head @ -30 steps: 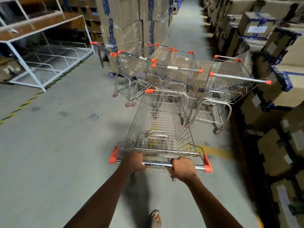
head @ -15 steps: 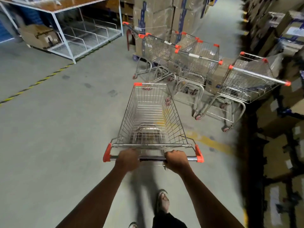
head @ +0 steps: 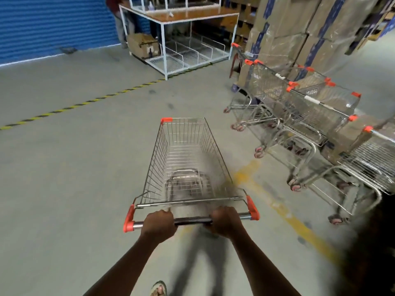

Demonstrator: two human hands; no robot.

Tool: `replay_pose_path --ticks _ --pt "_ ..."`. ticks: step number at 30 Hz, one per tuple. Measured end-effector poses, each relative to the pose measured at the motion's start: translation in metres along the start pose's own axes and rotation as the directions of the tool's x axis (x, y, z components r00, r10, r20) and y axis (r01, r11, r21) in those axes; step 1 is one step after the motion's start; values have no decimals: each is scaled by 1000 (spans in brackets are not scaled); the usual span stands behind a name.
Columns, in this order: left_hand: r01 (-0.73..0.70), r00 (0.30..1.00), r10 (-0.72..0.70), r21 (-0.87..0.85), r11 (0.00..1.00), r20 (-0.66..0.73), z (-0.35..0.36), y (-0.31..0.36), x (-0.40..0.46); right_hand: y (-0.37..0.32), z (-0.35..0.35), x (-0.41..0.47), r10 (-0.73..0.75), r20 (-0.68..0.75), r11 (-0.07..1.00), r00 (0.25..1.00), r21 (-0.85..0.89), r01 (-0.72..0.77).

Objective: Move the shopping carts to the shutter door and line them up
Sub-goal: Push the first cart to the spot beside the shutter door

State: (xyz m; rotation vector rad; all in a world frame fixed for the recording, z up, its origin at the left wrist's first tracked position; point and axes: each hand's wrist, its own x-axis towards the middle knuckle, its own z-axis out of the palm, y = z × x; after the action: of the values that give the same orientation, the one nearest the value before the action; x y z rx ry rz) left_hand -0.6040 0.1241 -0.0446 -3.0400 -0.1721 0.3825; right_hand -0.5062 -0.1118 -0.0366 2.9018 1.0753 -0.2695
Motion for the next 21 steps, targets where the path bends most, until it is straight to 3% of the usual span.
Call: replay_pose_path --ticks 3,6,11,21 --pt "51 998 -48 -66 997 44 2 4 -20 0 -5 0 -190 -31 981 981 -35 189" --pt "95 991 -78 -149 984 112 3 2 -34 -7 -5 6 -201 -24 979 979 -29 200" --pt "166 969 -100 -297 940 225 -3 -13 -53 -27 -15 18 -189 160 975 969 -89 205" --pt "295 953 -252 -313 903 170 10 -66 -56 -74 -22 85 -329 118 935 937 -97 340"
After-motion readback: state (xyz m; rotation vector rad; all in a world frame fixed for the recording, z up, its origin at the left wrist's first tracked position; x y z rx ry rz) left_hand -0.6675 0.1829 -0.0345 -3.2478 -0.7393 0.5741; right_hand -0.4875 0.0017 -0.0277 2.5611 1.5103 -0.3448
